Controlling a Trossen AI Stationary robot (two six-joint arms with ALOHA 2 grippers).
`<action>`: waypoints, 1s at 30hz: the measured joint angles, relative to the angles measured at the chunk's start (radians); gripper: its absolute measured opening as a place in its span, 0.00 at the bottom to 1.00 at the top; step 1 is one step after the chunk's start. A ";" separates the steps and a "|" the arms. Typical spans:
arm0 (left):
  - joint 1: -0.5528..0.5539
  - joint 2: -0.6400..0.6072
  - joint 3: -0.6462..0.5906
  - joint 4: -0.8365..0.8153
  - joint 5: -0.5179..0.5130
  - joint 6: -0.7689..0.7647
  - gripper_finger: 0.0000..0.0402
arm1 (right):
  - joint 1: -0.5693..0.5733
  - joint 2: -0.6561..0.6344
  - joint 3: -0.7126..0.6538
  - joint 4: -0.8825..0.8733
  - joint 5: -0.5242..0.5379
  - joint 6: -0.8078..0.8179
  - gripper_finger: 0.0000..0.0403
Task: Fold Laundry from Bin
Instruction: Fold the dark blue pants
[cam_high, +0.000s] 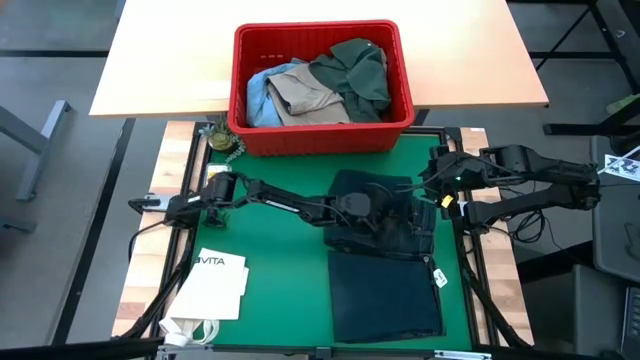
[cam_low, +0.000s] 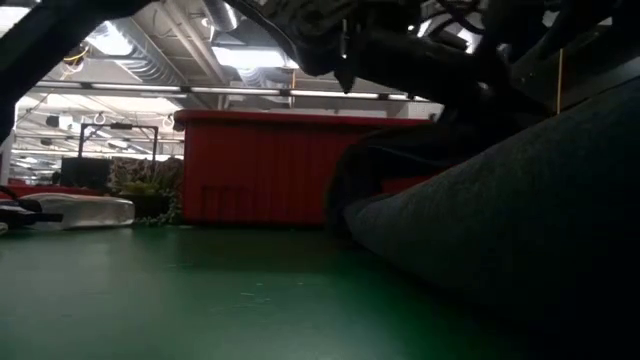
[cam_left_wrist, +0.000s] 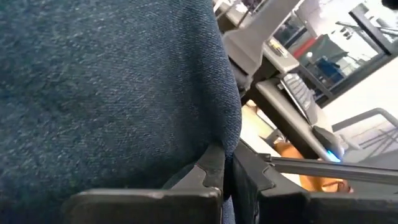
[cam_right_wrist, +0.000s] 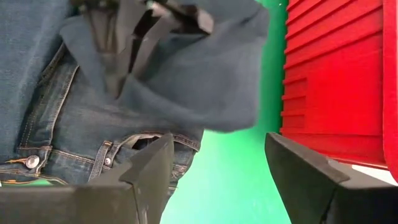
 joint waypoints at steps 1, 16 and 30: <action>-0.003 0.016 0.015 0.001 0.000 0.000 0.01 | 0.000 0.000 0.000 0.000 0.000 0.000 0.63; -0.034 0.089 0.053 0.023 -0.101 0.151 0.09 | 0.000 0.000 0.000 0.007 0.002 0.000 0.63; -0.003 0.056 0.053 0.037 -0.078 0.473 0.22 | 0.000 0.000 -0.022 0.001 -0.028 0.176 0.63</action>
